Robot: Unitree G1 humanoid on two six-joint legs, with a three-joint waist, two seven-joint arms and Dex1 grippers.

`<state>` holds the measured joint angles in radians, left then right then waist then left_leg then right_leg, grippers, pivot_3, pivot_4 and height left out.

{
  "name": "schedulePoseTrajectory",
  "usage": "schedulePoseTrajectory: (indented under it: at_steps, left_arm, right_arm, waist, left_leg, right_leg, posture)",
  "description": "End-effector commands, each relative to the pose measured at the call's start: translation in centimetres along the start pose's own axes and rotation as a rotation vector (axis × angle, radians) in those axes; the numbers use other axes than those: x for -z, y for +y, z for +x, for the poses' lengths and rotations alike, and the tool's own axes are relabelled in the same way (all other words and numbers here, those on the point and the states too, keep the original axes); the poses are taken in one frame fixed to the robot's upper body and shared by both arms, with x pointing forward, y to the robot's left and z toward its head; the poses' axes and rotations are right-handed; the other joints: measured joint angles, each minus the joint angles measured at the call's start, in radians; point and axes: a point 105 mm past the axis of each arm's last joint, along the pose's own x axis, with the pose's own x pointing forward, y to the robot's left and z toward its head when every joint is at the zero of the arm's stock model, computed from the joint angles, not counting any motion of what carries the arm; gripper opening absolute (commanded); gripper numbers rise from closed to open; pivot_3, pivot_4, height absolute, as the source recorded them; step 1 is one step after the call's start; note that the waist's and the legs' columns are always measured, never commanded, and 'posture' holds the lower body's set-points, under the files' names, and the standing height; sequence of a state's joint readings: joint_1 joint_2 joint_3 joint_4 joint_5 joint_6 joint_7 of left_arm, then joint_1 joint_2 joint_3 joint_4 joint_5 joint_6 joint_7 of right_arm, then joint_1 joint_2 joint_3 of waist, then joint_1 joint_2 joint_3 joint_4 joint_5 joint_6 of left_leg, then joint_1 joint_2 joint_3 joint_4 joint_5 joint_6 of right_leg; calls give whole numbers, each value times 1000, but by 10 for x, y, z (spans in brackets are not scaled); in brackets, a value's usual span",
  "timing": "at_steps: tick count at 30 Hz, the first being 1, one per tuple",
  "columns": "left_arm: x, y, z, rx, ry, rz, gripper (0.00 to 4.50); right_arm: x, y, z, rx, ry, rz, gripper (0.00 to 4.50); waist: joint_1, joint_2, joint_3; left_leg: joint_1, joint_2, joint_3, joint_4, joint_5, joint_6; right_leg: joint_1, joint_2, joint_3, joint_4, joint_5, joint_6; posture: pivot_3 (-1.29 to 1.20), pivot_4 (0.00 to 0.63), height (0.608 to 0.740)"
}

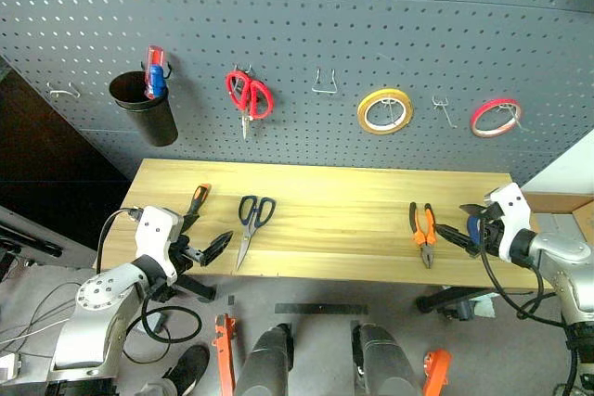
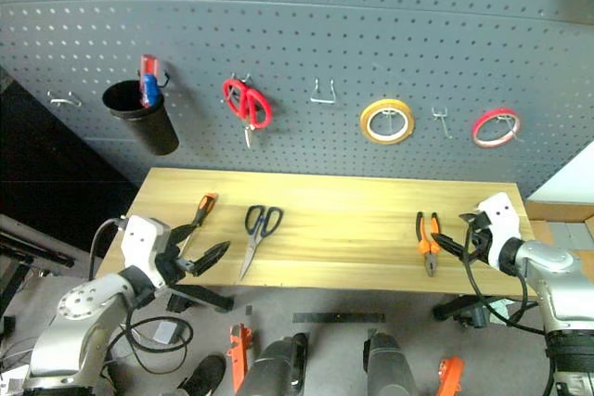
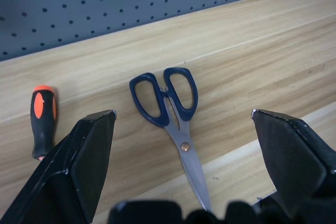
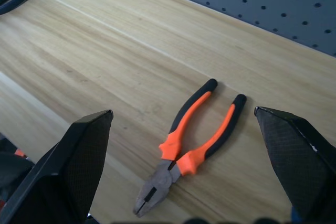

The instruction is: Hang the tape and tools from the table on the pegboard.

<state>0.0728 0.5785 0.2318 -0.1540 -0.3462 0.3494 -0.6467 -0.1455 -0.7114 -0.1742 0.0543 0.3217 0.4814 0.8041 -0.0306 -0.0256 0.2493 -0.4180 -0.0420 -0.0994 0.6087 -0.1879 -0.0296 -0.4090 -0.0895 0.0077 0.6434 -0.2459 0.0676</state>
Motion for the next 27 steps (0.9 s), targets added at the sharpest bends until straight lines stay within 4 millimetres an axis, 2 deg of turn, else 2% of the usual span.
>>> schedulePoseTrajectory:
  at_steps: [1,7,12,22,27]
  left_arm:
    - [-12,2,-2,-22,-23,48,4444]
    - [-7,-3,-4,-11,-12,6,4444]
    - [-6,-8,-5,10,-10,2,4444]
    - [-5,-14,-3,56,0,32,4444]
    - [-7,-26,5,108,-4,91,4444]
  right_arm:
    - [-14,-7,-10,24,-31,-29,4500]
    - [-16,-8,-7,28,-34,-39,4500]
    - [-18,-16,-6,79,-50,-39,4500]
    - [-14,-18,-11,102,-33,-37,4500]
    - [-5,-34,-12,186,16,-49,4500]
  waist:
    - [0,-1,4]
    - [0,-3,10]
    - [0,-4,13]
    - [0,-4,26]
    - [0,-4,27]
  left_leg:
    - [0,0,0,0,0,0]
    - [0,0,0,0,0,0]
    - [-1,0,0,0,0,0]
    - [-2,0,0,0,0,0]
    - [-3,0,0,0,0,0]
  right_leg:
    - [0,0,0,0,0,0]
    - [0,-1,0,0,0,0]
    - [-1,-1,0,0,0,0]
    - [-2,-1,0,0,0,0]
    - [-3,-1,0,0,0,0]
  posture:
    - [-53,269,740]
    - [-53,269,740]
    - [-52,270,740]
    - [-62,289,740]
    - [-76,277,740]
